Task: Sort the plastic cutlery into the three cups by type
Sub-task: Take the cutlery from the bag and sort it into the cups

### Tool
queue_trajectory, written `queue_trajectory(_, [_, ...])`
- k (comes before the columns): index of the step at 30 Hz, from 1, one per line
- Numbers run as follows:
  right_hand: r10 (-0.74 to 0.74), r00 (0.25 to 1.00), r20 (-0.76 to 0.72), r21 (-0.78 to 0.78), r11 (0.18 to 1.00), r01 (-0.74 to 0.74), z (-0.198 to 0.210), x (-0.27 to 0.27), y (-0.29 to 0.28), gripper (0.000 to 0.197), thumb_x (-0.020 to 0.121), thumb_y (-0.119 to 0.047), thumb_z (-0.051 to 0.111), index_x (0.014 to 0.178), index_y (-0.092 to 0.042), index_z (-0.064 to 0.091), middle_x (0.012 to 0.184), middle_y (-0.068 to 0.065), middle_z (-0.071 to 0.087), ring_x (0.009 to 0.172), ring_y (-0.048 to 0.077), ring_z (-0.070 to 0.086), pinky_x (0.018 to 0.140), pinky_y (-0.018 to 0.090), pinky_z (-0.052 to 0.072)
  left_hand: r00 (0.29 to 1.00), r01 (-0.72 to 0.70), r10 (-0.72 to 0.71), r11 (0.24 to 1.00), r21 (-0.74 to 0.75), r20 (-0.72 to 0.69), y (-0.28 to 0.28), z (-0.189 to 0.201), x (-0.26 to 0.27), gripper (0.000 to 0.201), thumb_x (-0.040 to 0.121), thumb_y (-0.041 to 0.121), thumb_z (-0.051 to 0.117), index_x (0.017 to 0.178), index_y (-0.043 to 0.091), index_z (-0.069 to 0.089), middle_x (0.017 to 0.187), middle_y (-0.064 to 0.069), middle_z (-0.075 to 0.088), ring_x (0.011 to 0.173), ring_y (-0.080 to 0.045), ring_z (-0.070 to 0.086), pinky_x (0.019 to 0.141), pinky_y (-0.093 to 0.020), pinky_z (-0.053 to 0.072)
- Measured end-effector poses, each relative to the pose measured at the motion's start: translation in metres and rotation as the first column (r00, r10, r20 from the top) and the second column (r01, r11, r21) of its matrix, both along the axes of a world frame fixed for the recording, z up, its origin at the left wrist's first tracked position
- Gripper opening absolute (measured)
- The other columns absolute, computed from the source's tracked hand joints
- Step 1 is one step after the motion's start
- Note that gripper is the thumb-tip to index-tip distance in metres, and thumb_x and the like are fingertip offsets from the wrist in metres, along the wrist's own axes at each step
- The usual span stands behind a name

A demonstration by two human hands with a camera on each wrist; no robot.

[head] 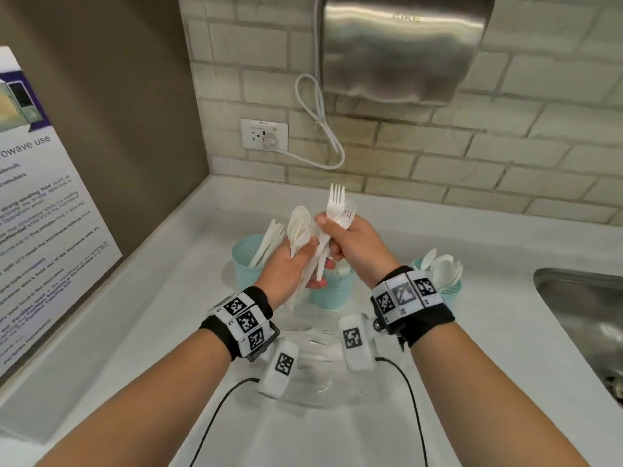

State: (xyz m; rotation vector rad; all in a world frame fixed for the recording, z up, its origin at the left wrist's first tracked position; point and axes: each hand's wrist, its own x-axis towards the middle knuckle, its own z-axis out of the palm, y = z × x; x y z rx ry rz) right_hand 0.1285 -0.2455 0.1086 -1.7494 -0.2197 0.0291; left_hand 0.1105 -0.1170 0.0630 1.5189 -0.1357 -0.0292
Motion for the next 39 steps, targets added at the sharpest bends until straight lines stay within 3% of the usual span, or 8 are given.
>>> queue_trajectory(7, [-0.247,0.950,0.190,-0.094,0.959,0.268,0.020,0.032,-0.042,0.017,0.094,-0.030,0.055,0.088,-0.014,0.054,0.062,0.000,0.051,0.052,0.011,0.048,0.051,0.017,0.045,0.993,-0.110,0.109,0.994,-0.029,-0.037,0.002,-0.002,0.013,0.009,0.098,0.029,0.047,0.094,0.022,0.050,0.089,-0.004,0.068,0.061,-0.016,0.062,0.052,-0.032,0.053])
queue_trajectory(11, [-0.239,0.950,0.200,-0.255,0.924,0.286,-0.020,0.049,-0.039,0.018,0.092,-0.029,0.056,0.076,-0.033,0.049,0.082,0.011,0.057,0.069,0.022,0.054,0.071,0.037,0.049,0.992,-0.125,0.124,0.992,-0.003,-0.010,-0.001,-0.002,0.014,0.021,0.097,0.034,0.049,0.084,0.018,0.051,0.059,-0.003,0.054,0.042,-0.015,0.048,0.051,-0.030,0.048])
queue_trajectory(15, [-0.177,0.984,-0.008,-0.277,0.946,0.168,-0.051,0.047,-0.033,0.010,0.096,-0.020,0.051,0.093,-0.013,0.058,0.073,0.001,0.054,0.061,0.011,0.049,0.059,0.023,0.041,0.992,-0.124,0.124,0.992,0.023,0.002,-0.001,-0.002,0.014,0.025,0.096,0.037,0.049,0.083,0.017,0.053,0.049,0.001,0.044,0.036,-0.010,0.040,0.053,-0.030,0.053])
queue_trajectory(18, [-0.150,0.987,-0.061,-0.266,0.955,0.128,-0.052,0.047,-0.030,0.023,0.091,-0.008,0.052,0.111,-0.003,0.062,0.093,0.011,0.060,0.072,0.015,0.052,0.062,0.021,0.039,0.993,-0.116,0.116,0.993,0.034,-0.009,-0.001,-0.002,0.014,0.021,0.096,0.036,0.050,0.088,0.016,0.052,0.055,0.001,0.039,0.037,-0.004,0.038,0.050,-0.026,0.051])
queue_trajectory(21, [-0.189,0.980,-0.067,-0.213,0.962,0.171,-0.040,0.045,-0.030,0.035,0.084,-0.011,0.059,0.118,-0.017,0.060,0.118,0.010,0.049,0.101,0.018,0.052,0.077,0.019,0.040,0.995,-0.095,0.095,0.993,0.065,0.003,0.001,-0.004,0.014,0.009,0.094,0.027,0.056,0.088,0.022,0.052,0.061,0.004,0.041,0.040,-0.002,0.040,0.048,-0.024,0.047])
queue_trajectory(24, [-0.246,0.966,0.075,-0.211,0.943,0.257,-0.026,0.035,-0.027,0.025,0.085,-0.024,0.062,0.110,-0.026,0.062,0.113,0.000,0.045,0.112,0.015,0.046,0.099,0.028,0.035,0.995,-0.096,0.092,0.989,0.112,0.038,0.000,-0.006,0.015,0.010,0.092,0.016,0.058,0.091,0.023,0.051,0.068,0.003,0.045,0.047,-0.003,0.044,0.048,-0.022,0.047])
queue_trajectory(30, [-0.080,0.993,0.087,-0.044,0.995,0.084,0.005,-0.001,-0.008,0.040,0.081,-0.048,0.066,0.090,-0.009,0.063,0.086,-0.001,0.059,0.077,0.009,0.053,0.074,0.022,0.042,0.988,-0.121,0.098,0.972,0.199,0.123,-0.005,-0.007,0.015,0.027,0.095,0.021,0.052,0.119,0.025,0.041,0.094,0.004,0.056,0.080,-0.012,0.056,0.049,-0.017,0.049])
queue_trajectory(39, [-0.237,0.931,0.277,0.097,0.971,0.218,0.030,-0.004,-0.011,0.013,0.094,-0.018,0.056,0.101,-0.021,0.066,0.076,0.000,0.060,0.057,0.010,0.054,0.055,0.020,0.048,0.977,-0.186,0.156,0.958,0.219,0.147,-0.003,-0.007,0.016,0.023,0.093,0.023,0.057,0.112,0.019,0.044,0.087,0.006,0.054,0.070,-0.008,0.053,0.049,-0.020,0.048])
